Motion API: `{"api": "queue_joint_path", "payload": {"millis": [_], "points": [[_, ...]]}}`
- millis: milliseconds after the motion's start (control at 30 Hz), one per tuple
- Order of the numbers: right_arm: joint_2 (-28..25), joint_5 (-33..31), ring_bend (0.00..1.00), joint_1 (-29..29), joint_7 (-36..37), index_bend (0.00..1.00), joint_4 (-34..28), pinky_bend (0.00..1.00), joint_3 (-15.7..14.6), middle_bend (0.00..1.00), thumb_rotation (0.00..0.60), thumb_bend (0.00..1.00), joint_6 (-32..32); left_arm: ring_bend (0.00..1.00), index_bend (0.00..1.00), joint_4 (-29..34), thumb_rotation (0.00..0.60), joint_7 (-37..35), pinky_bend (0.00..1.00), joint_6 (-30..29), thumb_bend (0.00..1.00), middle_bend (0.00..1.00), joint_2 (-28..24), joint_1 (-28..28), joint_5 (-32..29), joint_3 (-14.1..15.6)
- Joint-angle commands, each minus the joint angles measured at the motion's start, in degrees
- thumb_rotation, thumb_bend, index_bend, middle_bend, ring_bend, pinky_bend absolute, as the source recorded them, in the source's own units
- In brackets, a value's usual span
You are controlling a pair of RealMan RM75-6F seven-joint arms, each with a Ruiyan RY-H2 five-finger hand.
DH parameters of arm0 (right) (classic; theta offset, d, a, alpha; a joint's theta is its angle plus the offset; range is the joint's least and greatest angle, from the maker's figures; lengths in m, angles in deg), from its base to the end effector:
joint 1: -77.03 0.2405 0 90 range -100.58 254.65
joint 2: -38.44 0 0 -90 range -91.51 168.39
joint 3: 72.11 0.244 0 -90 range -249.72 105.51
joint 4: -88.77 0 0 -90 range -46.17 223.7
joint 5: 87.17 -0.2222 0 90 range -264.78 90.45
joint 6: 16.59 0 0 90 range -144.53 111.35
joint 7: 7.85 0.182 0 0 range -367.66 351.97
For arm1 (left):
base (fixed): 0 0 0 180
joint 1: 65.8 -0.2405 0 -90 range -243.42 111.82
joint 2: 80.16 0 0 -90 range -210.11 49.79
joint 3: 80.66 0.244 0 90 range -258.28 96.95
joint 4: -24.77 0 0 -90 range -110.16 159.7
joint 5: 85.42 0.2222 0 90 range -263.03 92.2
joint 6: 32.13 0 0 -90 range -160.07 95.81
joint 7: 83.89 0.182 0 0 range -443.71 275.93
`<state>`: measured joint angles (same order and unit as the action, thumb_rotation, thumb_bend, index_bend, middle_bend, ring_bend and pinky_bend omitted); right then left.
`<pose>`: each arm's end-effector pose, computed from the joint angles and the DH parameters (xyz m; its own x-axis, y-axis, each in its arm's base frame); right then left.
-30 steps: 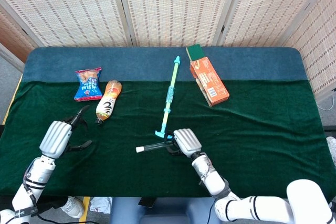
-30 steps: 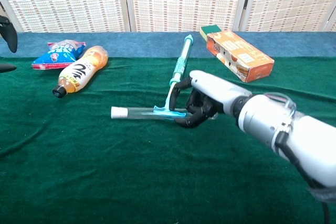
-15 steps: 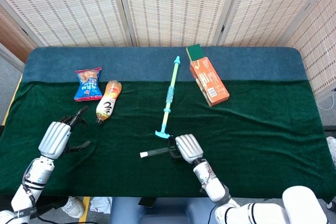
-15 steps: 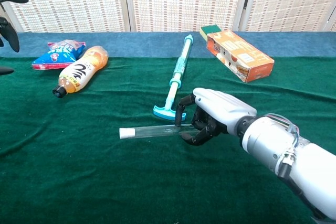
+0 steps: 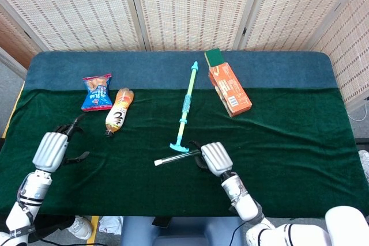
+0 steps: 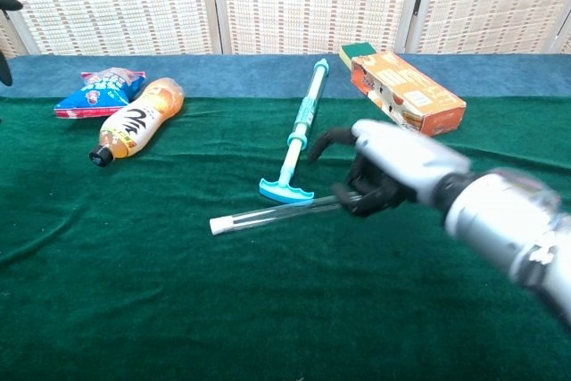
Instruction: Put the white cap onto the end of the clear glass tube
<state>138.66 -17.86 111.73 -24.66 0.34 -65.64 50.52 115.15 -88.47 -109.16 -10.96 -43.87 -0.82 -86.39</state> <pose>-0.1048 -0.3020 -0.0821 0.1959 -0.2885 0.9372 -0.9395 -0.3290 0.0951 -0.2296 0.3101 0.1042 0.2762 0.0152 0.9610 0.9283 -0.2631 -0.2627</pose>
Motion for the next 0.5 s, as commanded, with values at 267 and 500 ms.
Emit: {"api": "queue_joint_path", "payload": {"millis": [267, 500], "points": [[-28.78, 11.47, 0.4, -12.03, 2.5, 0.27, -15.49, 0.43, -4.35, 0.31, 0.6, 0.58, 14.87, 0.27, 0.14, -3.96, 0.6, 1.38, 0.24, -2.03, 0.24, 0.42, -2.25, -4.55, -5.31, -0.07], [-36.35, 14.88, 0.04, -21.31, 8.75, 0.0, -12.78, 0.02, -8.35, 0.01, 0.6, 0.58, 23.95, 0.18, 0.14, -4.53, 0.6, 1.66, 0.15, -5.82, 0.24, 0.33, -2.63, -9.04, -5.38, 1.75]]}}
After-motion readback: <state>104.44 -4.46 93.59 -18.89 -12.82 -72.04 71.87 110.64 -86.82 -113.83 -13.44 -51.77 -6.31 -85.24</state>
